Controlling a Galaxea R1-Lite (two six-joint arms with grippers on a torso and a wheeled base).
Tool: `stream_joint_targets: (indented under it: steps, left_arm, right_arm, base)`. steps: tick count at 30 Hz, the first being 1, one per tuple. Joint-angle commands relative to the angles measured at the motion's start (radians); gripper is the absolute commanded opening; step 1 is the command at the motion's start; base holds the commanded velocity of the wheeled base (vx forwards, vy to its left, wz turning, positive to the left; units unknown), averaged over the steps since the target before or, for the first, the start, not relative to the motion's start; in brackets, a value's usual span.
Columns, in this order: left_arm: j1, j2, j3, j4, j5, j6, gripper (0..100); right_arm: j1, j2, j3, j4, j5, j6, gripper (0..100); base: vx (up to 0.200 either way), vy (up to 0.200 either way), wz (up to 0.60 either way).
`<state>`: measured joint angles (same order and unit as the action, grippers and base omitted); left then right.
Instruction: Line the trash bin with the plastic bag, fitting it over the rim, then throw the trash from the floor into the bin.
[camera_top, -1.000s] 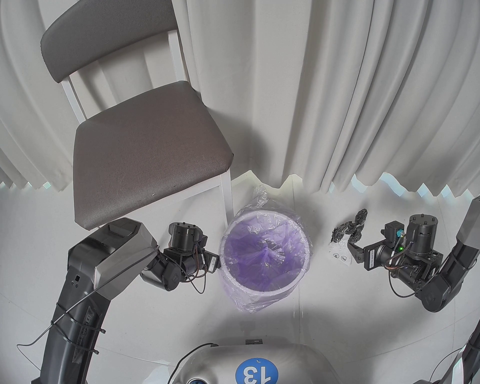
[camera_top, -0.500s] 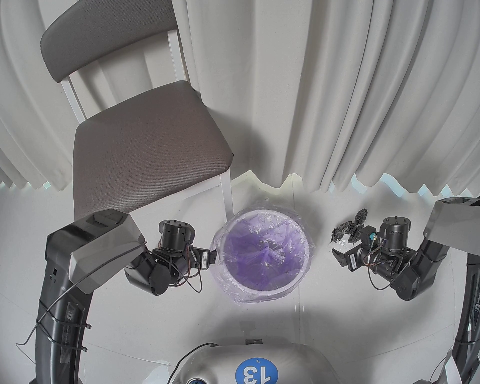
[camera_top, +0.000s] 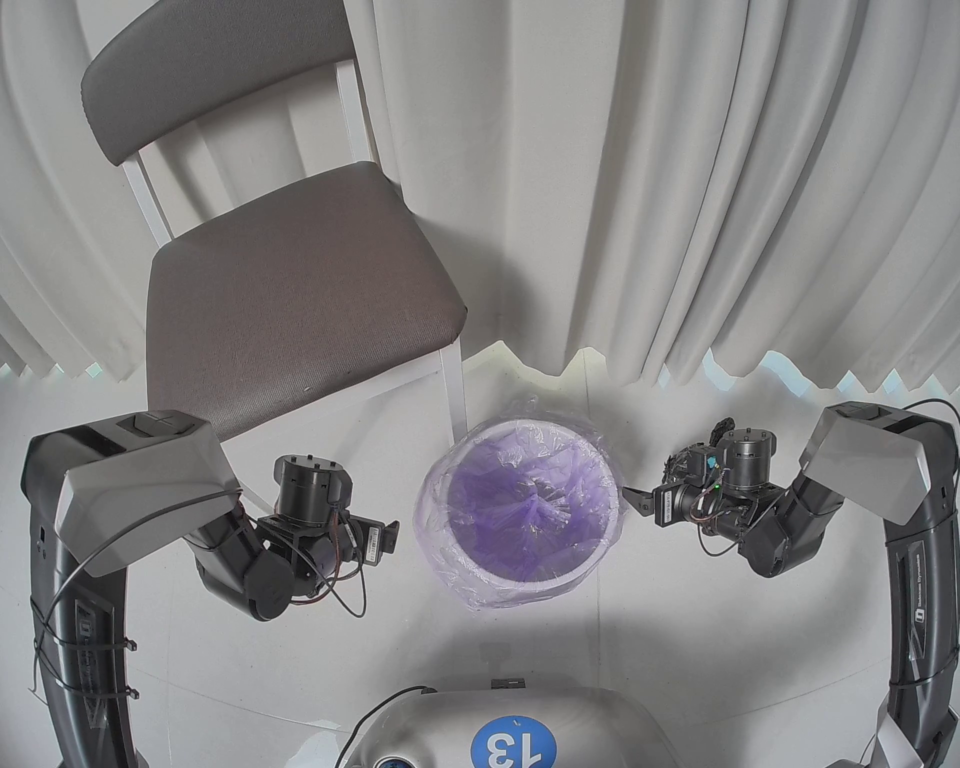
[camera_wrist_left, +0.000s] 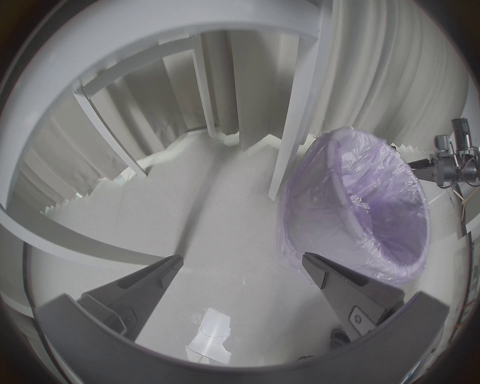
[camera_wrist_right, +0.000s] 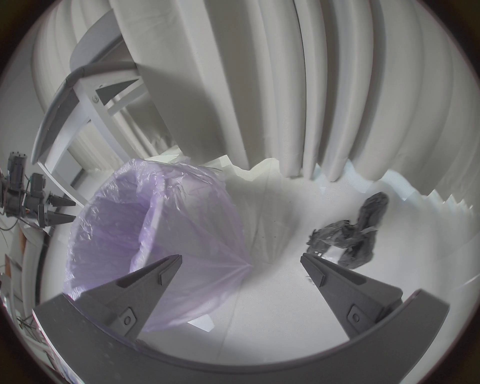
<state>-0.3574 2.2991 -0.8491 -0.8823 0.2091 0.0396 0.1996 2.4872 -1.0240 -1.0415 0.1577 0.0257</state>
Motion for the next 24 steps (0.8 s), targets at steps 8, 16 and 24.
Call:
stream_joint_targets:
  steps: [8, 16, 24]
  left_arm:
    - [0.020, -0.050, 0.001, -0.041, 0.001, 0.059, 100]
    - [0.026, -0.061, 0.005, -0.075, 0.001, 0.059, 100]
    - [0.023, -0.069, 0.007, -0.092, 0.001, 0.057, 100]
  right_arm:
    - [0.021, 0.144, -0.291, 0.258, 0.036, 0.014, 100]
    - [0.009, 0.272, -0.591, 0.488, 0.031, -0.067, 100]
    - [0.001, 0.450, -0.976, 0.742, 0.036, -0.115, 100]
  base:
    - [0.000, 0.000, 0.00]
    - [0.000, 0.000, 0.00]
    - [0.000, 0.000, 0.00]
